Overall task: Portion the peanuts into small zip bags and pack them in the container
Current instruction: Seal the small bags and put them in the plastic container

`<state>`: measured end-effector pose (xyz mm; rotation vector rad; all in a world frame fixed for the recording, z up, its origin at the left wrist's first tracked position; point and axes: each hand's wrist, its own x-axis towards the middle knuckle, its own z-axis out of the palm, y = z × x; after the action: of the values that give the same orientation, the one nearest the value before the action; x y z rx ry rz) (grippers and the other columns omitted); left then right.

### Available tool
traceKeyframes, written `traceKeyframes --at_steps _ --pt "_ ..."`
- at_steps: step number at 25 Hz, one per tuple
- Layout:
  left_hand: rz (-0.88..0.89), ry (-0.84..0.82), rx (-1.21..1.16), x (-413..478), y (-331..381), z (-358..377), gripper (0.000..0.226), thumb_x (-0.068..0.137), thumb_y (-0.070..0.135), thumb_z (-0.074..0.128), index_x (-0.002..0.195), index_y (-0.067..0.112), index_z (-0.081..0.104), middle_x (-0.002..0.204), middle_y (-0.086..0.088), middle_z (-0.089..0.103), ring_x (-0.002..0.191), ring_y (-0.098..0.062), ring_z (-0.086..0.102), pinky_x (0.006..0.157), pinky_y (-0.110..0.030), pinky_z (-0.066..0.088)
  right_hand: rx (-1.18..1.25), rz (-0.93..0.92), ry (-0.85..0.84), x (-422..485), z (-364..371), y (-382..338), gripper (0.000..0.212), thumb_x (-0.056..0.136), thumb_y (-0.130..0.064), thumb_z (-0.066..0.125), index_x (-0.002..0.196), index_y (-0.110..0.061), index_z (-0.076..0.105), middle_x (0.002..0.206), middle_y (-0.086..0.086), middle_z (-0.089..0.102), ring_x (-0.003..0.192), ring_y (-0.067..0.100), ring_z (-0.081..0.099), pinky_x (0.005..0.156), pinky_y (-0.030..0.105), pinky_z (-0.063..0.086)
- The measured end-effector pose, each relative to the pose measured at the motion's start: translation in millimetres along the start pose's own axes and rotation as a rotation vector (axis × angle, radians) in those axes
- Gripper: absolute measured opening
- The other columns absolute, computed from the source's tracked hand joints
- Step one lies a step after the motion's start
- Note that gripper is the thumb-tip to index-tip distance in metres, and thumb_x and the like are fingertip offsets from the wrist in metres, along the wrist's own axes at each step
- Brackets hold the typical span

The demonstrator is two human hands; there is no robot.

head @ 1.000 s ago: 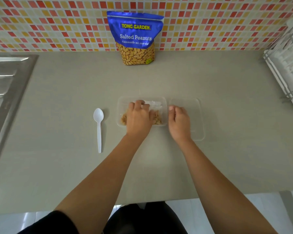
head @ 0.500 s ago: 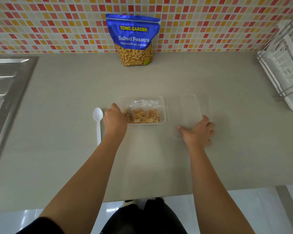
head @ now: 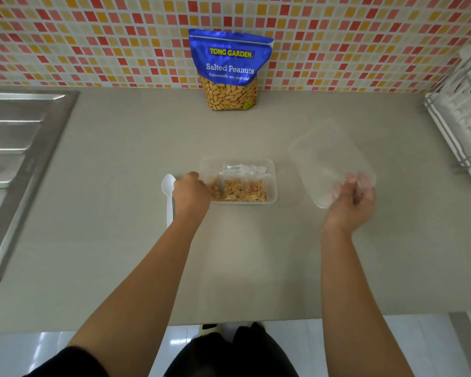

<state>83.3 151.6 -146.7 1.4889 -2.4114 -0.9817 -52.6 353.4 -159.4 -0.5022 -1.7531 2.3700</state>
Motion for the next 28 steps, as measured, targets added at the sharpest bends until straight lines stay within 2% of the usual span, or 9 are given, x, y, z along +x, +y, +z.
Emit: traceKeyframes --at_steps 2,4,7,10,12,14,19,23,28 --pt "0.031 0.072 -0.082 1 0 -3 0.02 0.09 0.003 0.033 0.081 -0.004 0.05 0.058 -0.016 0.043 0.068 -0.04 0.041 0.052 -0.034 0.03 0.046 -0.009 -0.067 -5 16 -11 0.021 0.094 -0.015 0.052 0.113 -0.023 0.048 0.093 -0.004 0.066 0.065 0.004 0.06 0.054 0.016 0.046" --pt "0.093 0.138 -0.203 1 3 -8 0.036 0.097 0.022 0.032 0.112 0.0 0.055 0.075 -0.018 0.06 0.082 -0.037 0.057 0.065 -0.032 0.04 0.002 0.006 -0.219 -13 35 -15 0.024 0.094 -0.017 0.052 0.117 -0.021 0.048 0.089 -0.003 0.067 0.055 -0.002 0.054 0.047 0.013 0.038" --pt "0.145 0.035 -0.528 0 16 -18 0.039 0.096 0.045 0.031 0.109 0.022 0.061 0.087 0.002 0.059 0.089 -0.016 0.061 0.081 -0.03 0.046 -0.169 0.068 -0.445 -31 62 -7 0.028 0.094 -0.015 0.052 0.122 -0.015 0.051 0.085 -0.001 0.067 0.052 -0.003 0.053 0.048 0.011 0.04" --pt "0.129 -0.031 -0.38 3 18 -21 0.033 0.096 0.036 0.037 0.09 0.011 0.056 0.081 0.002 0.054 0.077 -0.018 0.051 0.07 -0.03 0.04 -0.387 0.034 -0.53 -41 80 8 0.035 0.097 -0.018 0.046 0.13 -0.007 0.05 0.1 0.006 0.068 0.078 0.003 0.063 0.075 0.016 0.047" --pt "0.132 0.038 -0.213 7 10 -19 0.027 0.096 0.03 0.036 0.082 0.007 0.044 0.065 0.002 0.045 0.066 -0.023 0.044 0.062 -0.029 0.034 -0.641 -0.086 -0.558 -43 84 19 0.037 0.099 -0.018 0.039 0.133 -0.007 0.048 0.127 0.012 0.058 0.114 0.016 0.056 0.093 0.012 0.033" --pt "0.127 0.041 -0.1 9 1 -13 0.021 0.097 0.024 0.033 0.088 0.007 0.041 0.056 -0.001 0.038 0.058 -0.026 0.041 0.054 -0.03 0.029 -0.798 -0.155 -0.585 -44 84 31 0.037 0.1 -0.015 0.034 0.133 -0.003 0.047 0.137 0.015 0.049 0.127 0.024 0.045 0.096 0.012 0.026" --pt "0.028 -0.109 -0.096 5 -5 5 0.029 0.095 0.011 0.028 0.117 -0.003 0.041 0.056 -0.002 0.039 0.052 -0.019 0.039 0.048 -0.032 0.025 -1.016 -0.159 -0.546 -39 80 48 0.04 0.1 -0.015 0.03 0.136 -0.004 0.045 0.137 0.018 0.051 0.127 0.03 0.046 0.1 0.027 0.029" --pt "0.039 -0.127 -0.085 1 -5 11 0.05 0.098 0.014 0.027 0.147 0.015 0.018 0.058 0.001 0.04 0.062 -0.021 0.043 0.059 -0.029 0.032 -0.959 -0.053 -0.6 -31 71 59 0.039 0.1 -0.015 0.031 0.134 -0.007 0.048 0.134 0.015 0.054 0.125 0.029 0.048 0.104 0.031 0.033" --pt "0.095 -0.084 -0.002 6 -6 13 0.05 0.098 0.013 0.027 0.147 0.013 0.018 0.073 -0.009 0.05 0.07 -0.024 0.044 0.061 -0.03 0.03 -0.806 0.035 -0.622 -30 68 63 0.038 0.1 -0.018 0.032 0.134 -0.012 0.048 0.132 0.009 0.056 0.123 0.021 0.052 0.107 0.032 0.038"
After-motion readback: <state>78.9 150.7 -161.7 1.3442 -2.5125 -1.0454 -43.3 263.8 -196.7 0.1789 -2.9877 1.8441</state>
